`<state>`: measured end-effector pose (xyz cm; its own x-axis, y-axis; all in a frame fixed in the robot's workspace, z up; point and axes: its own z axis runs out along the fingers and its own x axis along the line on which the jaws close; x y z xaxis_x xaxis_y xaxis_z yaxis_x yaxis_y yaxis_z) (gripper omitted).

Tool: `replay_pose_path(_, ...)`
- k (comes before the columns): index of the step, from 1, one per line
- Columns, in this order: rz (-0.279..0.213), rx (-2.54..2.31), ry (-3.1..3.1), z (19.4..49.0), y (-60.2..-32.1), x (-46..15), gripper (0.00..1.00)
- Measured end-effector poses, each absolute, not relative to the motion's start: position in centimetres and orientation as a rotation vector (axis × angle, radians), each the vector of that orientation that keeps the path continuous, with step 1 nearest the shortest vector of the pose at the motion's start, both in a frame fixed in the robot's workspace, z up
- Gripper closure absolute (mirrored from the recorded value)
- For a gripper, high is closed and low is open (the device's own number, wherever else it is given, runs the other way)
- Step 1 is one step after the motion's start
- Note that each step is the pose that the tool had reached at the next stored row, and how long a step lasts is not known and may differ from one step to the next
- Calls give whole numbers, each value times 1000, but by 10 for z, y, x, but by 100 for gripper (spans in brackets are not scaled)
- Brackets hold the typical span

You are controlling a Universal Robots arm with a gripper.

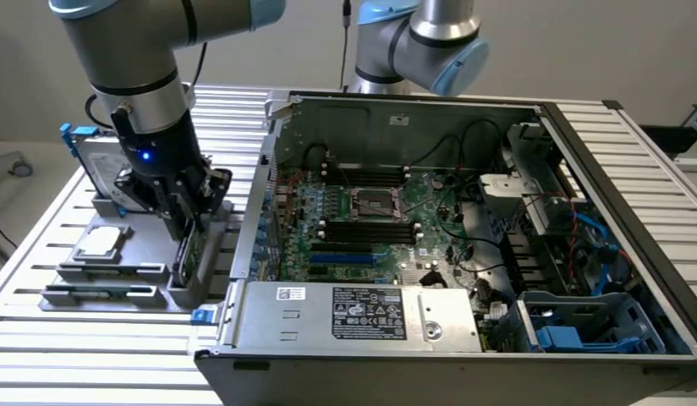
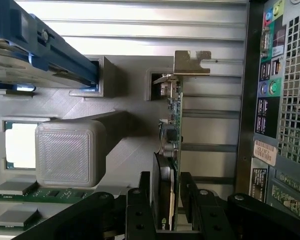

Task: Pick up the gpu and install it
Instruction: 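Pick up the gpu and move the gpu toward the slot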

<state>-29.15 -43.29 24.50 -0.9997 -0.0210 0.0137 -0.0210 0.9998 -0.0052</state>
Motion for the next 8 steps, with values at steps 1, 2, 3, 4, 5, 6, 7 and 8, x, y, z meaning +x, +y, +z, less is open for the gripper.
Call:
replay_pose_path(1, 8, 33, -3128, 245, -433, -292, 64)
replay_pose_path(2, 8, 33, -3128, 245, -433, -292, 64)
replay_pose_path(3, 8, 33, -3128, 245, -433, -292, 71)
replay_pose_path(4, 8, 33, -3128, 245, -433, -292, 71)
replay_pose_path(5, 8, 33, -3128, 245, -433, -292, 71)
replay_pose_path(6, 8, 33, -3128, 245, -433, -292, 71)
replay_pose_path(7, 8, 33, -3128, 245, -433, -292, 73)
replay_pose_path(8, 8, 33, -3128, 245, -433, -292, 73)
